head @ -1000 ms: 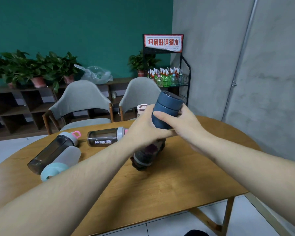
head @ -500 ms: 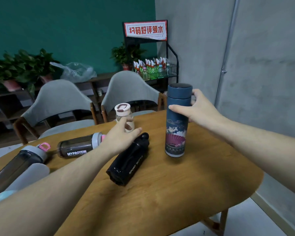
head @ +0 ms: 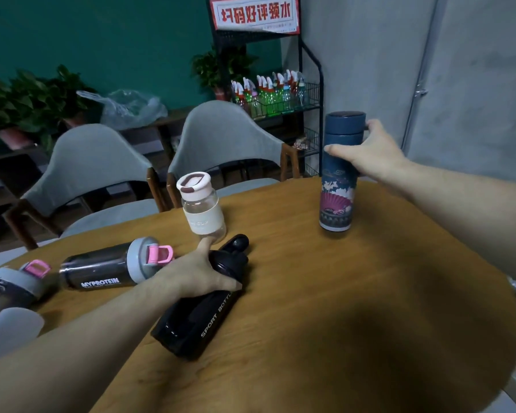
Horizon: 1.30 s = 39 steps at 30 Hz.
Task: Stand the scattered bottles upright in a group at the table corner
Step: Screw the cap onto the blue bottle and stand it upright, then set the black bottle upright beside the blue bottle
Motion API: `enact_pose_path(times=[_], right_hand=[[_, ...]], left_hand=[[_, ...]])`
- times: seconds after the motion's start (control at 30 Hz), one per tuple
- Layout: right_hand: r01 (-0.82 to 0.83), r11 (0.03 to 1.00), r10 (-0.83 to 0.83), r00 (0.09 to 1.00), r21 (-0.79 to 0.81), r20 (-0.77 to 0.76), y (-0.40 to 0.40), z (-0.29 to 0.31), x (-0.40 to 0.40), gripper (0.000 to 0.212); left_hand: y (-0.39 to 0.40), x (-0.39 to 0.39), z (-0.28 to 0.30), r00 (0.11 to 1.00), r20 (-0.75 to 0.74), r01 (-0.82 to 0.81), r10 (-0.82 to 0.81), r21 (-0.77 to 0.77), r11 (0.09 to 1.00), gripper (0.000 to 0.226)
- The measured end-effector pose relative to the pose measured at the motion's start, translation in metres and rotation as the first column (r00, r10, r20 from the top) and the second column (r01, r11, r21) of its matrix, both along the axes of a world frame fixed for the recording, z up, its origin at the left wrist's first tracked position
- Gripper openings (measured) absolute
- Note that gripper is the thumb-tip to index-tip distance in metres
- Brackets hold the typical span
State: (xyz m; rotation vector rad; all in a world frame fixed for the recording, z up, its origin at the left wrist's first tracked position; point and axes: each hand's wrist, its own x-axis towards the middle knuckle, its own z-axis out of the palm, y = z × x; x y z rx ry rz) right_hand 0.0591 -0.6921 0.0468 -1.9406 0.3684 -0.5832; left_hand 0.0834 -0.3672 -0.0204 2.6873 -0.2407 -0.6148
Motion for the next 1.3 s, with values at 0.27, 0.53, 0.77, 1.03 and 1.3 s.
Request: enact_pose_path(times=[0.27,0.53,0.77,1.03,1.3], right_hand=[[0.016,1.0,-0.016,1.0,-0.003,-0.005,-0.048,-0.019,0.048,0.079],[0.032,0.999,-0.032,0.999,0.004,-0.021,-0.087,-0.035,0.074,0.08],[0.003,1.0,-0.003,1.0,0.01,-0.025,-0.105,-0.038,0.078,0.079],[-0.056,0.998,0.055,0.998,-0.02,-0.03,-0.111,-0.042,0.08,0.08],[-0.094,0.995,0.092,0.995,-0.032,-0.039,-0.121,-0.046,0.08,0.088]], left_hand=[[-0.034,0.024,0.011,0.993,0.105,-0.022,0.053,-0.272,0.962,0.089],[-0.106,0.052,0.028,0.971,0.238,0.132,-0.029,-0.432,0.892,0.107],[-0.168,0.066,0.028,0.948,0.318,0.196,0.016,-0.623,0.757,0.099],[-0.227,0.093,0.011,0.929,0.352,0.192,0.112,-0.719,0.668,0.098],[-0.256,0.101,-0.008,0.938,0.314,0.161,0.144,-0.766,0.623,0.105]])
